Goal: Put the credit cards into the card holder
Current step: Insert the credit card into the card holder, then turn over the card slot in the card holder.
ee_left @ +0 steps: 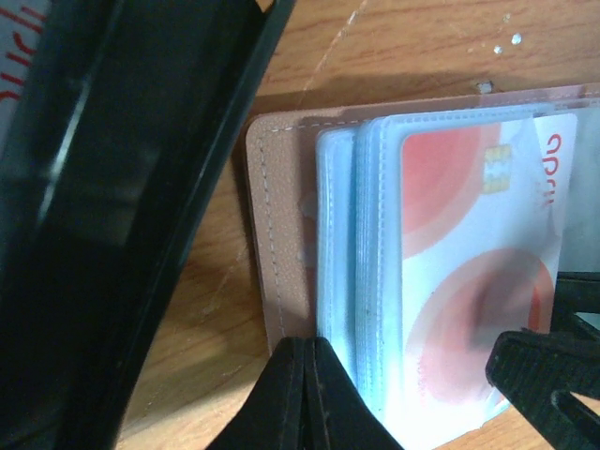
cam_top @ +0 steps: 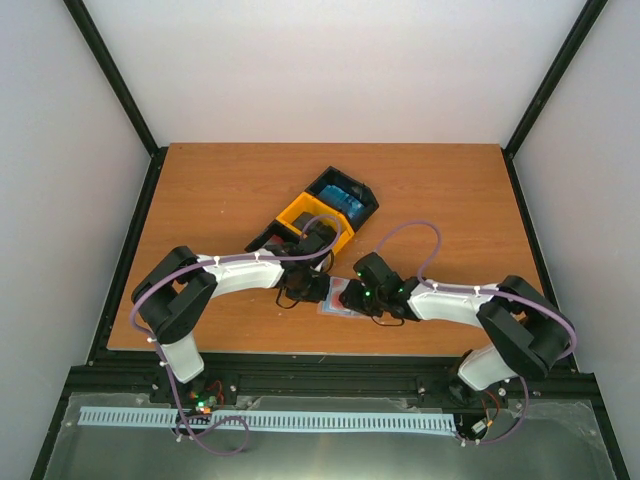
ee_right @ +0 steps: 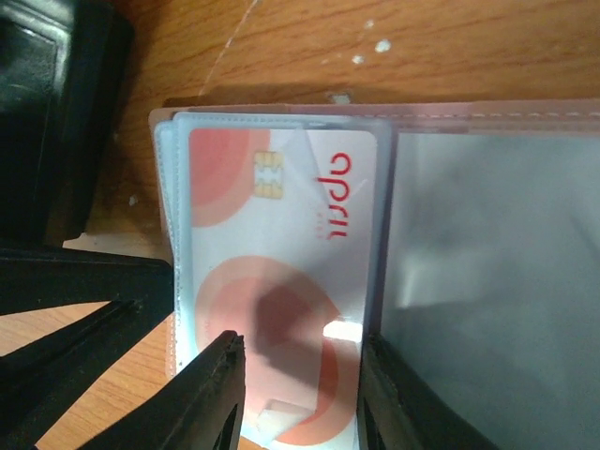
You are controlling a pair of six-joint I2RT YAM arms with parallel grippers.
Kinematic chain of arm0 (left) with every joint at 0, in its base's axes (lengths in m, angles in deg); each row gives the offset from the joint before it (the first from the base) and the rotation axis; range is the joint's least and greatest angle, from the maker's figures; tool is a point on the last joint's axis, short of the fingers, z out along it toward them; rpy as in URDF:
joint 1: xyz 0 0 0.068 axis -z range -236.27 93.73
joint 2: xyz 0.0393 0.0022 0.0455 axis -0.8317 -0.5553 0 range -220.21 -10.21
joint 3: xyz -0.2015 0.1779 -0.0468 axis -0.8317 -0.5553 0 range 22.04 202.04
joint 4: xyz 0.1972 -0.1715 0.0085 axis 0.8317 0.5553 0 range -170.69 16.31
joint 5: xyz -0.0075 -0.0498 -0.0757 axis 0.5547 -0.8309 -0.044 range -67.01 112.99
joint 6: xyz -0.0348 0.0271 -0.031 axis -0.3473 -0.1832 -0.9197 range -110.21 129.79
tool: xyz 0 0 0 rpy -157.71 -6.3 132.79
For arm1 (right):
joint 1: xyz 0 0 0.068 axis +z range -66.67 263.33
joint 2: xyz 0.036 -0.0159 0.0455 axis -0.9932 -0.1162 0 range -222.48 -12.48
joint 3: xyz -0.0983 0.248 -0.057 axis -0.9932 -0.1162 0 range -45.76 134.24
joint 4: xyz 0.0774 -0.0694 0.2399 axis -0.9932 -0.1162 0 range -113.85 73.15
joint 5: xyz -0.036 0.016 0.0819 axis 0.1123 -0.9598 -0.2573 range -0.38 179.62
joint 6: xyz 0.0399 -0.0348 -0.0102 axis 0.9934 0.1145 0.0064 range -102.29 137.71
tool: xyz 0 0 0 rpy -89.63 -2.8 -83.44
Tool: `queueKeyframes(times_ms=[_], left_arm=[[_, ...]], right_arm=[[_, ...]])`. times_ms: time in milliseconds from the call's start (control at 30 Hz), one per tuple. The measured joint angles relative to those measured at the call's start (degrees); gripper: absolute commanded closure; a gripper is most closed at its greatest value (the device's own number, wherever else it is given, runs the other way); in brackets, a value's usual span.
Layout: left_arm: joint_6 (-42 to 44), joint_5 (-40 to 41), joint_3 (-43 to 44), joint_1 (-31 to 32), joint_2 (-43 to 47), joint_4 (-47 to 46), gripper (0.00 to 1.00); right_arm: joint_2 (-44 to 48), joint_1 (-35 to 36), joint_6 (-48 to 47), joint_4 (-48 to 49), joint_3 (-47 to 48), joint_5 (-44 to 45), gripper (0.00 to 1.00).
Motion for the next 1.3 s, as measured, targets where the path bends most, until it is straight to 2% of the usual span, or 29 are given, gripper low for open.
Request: queueKeyframes(times_ms=[167, 267, 367, 467, 533, 600, 700, 900, 1033, 1300], left_arm=[[0.2, -0.1, 0.0, 0.0, 0.0, 0.0, 0.98], [0.3, 0.0, 0.0, 0.0, 0.0, 0.0, 0.94], [0.3, 0.6, 0.0, 0.0, 0.6, 0.4, 0.85], [0.1, 1.6, 0.0, 0.0, 2.6, 1.0, 0.67], [0.2, 1.4, 0.0, 0.0, 4.5, 0.9, 0.64], [0.1, 0.3, 0.0, 0.0, 6.7, 0.0, 0.64], [-0.3, -2.1, 0.0, 0.0, 7.5, -2.0, 0.71], [-1.2, -5.5, 0.0, 0.1, 3.4, -3.5, 0.78], [-1.5, -6.0, 0.1, 0.1, 1.0, -3.4, 0.72], [-1.9, -6.8, 0.3, 0.0, 0.3, -3.4, 0.69]], right_arm=[[-0.3, 0.3, -0.6, -0.5, 0.8, -0.1, 0.55], [0.1, 0.5, -1.4, -1.0, 1.0, 0.3, 0.5], [2.1, 0.8, -2.4, -3.7, 1.1, 1.9, 0.49], [5.4, 0.8, -3.3, -7.4, 1.6, 4.1, 0.53], [6.8, 0.8, -3.9, -9.7, 2.3, 5.4, 0.55], [7.1, 0.8, -4.3, -11.9, 3.3, 6.4, 0.58], [6.6, 0.8, -4.3, -14.3, 3.5, 7.4, 0.59], [5.4, 0.8, -4.3, -17.6, 3.5, 9.0, 0.6], [4.6, 0.8, -4.3, -18.4, 3.5, 9.3, 0.6], [3.8, 0.7, -4.3, -17.6, 3.1, 9.0, 0.63]])
